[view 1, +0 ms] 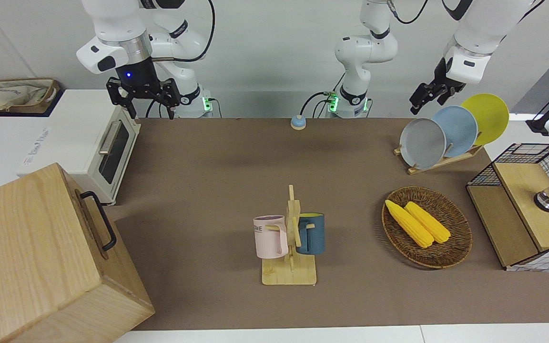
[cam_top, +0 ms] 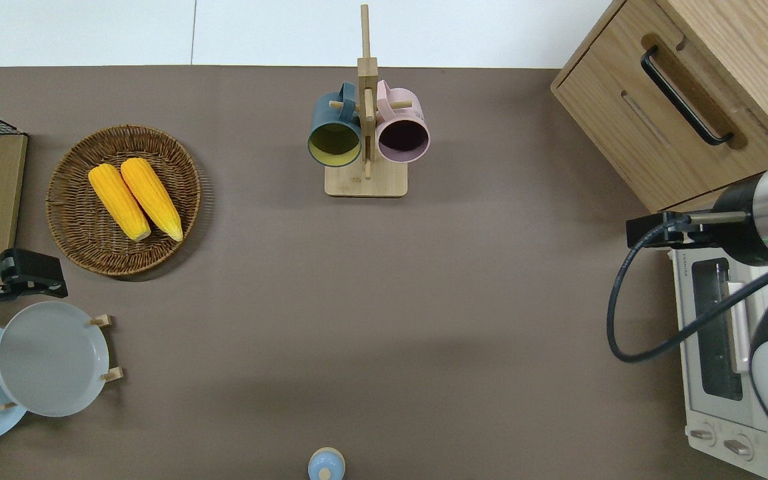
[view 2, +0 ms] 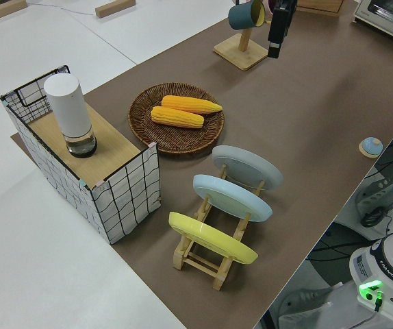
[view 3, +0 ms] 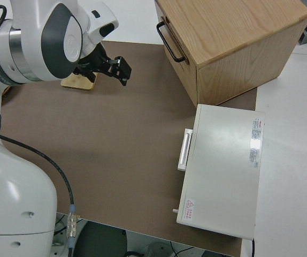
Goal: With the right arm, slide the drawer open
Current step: 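Raise the right arm from its rest pose beside the toaster oven, then swing the right gripper toward the black handle of the wooden drawer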
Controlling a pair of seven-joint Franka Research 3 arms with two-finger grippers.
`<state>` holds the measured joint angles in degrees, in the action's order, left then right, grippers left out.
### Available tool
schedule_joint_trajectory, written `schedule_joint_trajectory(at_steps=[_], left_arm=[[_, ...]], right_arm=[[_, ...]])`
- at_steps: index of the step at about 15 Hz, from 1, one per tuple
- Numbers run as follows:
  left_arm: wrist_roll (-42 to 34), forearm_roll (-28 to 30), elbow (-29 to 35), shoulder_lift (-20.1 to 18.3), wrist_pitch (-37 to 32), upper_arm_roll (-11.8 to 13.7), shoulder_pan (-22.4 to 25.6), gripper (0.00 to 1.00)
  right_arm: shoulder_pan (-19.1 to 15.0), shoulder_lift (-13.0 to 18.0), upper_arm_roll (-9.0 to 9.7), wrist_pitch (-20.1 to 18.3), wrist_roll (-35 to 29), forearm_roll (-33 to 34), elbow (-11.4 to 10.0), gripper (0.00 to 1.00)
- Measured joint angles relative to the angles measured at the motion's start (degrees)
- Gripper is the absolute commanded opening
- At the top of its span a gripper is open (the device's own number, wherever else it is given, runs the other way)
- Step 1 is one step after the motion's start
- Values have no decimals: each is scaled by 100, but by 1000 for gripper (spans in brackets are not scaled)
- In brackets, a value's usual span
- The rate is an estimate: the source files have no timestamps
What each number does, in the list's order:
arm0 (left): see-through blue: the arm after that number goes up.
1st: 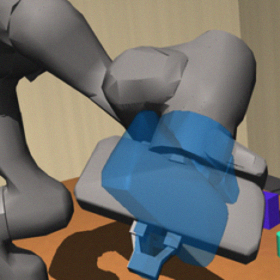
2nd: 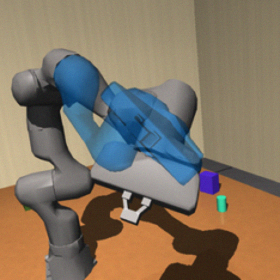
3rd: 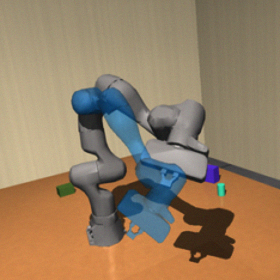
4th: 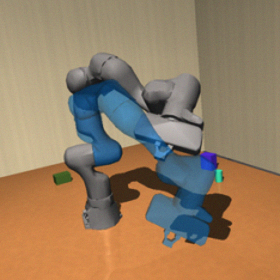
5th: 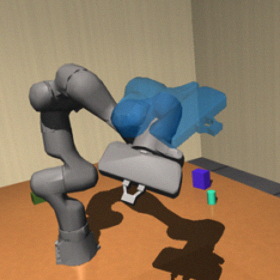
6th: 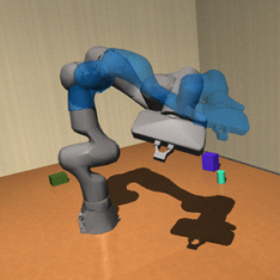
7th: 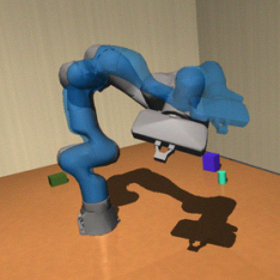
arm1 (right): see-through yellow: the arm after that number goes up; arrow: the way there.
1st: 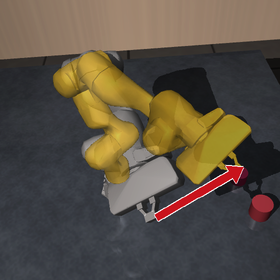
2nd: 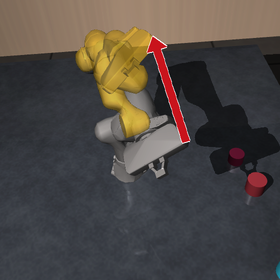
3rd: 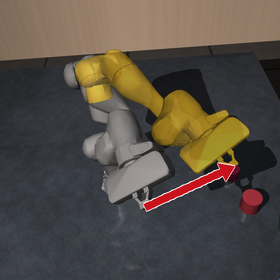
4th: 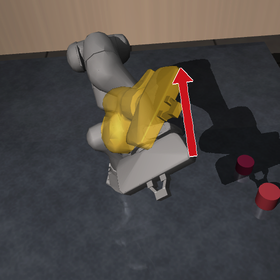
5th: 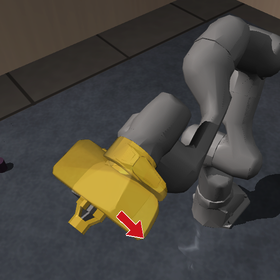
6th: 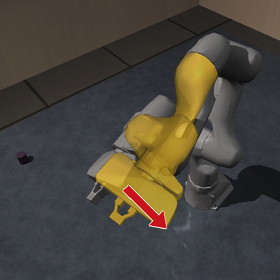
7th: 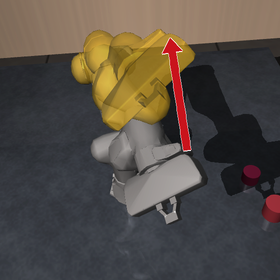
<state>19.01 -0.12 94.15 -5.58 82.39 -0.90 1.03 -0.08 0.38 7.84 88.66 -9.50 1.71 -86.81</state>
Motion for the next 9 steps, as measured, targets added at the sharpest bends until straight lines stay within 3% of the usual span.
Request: schedule_joint_trajectory(at_steps=[2,5,9], left_arm=[[0,0,0,0,0,0,0,993],[0,0,0,0,0,0,0,993],[0,0,0,0,0,0,0,993]], right_arm=[[81,0,16,-12,0,90,0,985],[205,-2,184,-83,-2,564,-3,983],[247,-29,689,-101,-200,1588,-150,981]])
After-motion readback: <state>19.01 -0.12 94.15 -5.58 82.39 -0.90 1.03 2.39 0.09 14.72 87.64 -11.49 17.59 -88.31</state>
